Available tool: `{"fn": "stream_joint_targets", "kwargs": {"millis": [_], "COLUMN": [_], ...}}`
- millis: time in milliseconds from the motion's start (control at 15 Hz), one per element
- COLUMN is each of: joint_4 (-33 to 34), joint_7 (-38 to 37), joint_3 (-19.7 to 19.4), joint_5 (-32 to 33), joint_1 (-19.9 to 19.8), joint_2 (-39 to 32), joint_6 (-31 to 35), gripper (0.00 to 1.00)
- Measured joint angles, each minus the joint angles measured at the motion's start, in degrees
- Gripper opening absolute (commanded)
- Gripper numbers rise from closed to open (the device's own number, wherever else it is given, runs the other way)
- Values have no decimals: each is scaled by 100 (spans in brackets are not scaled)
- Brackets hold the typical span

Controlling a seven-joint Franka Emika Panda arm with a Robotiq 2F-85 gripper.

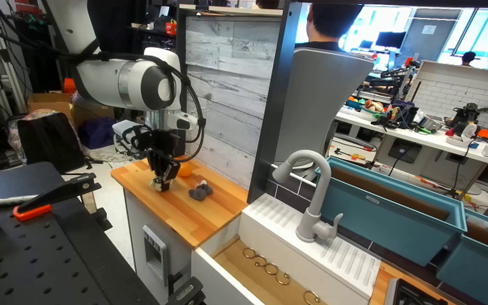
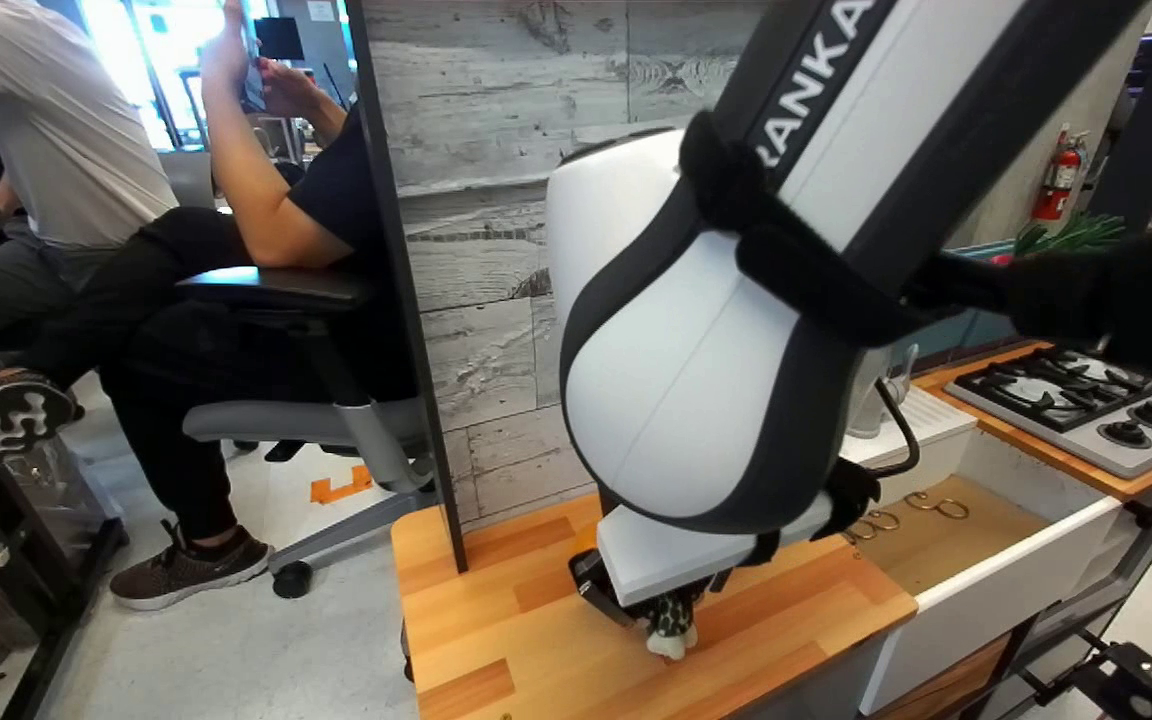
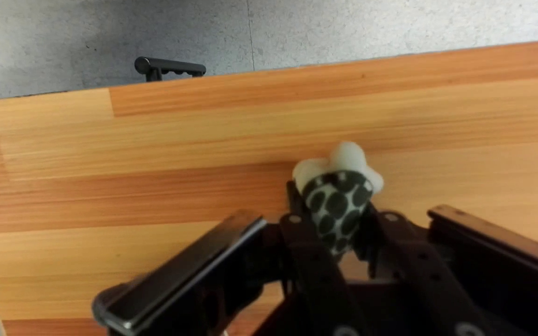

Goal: Move the white plush toy

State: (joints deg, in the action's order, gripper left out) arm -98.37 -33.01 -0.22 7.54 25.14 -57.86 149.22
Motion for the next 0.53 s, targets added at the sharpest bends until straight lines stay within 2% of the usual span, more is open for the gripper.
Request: {"fn": "stream_joint_targets", "kwargs": {"millis": [133, 267, 533], "joint_4": [30, 14, -310], "joint_7": [-15, -37, -180], "joint_3": [-18, -25, -131], "joint_5": [-154, -319, -500], "joint_1": [-4, -18, -44], "joint_2": [53, 143, 419], "joint_6": [4, 3, 4], "gripper": [2, 4, 4]}}
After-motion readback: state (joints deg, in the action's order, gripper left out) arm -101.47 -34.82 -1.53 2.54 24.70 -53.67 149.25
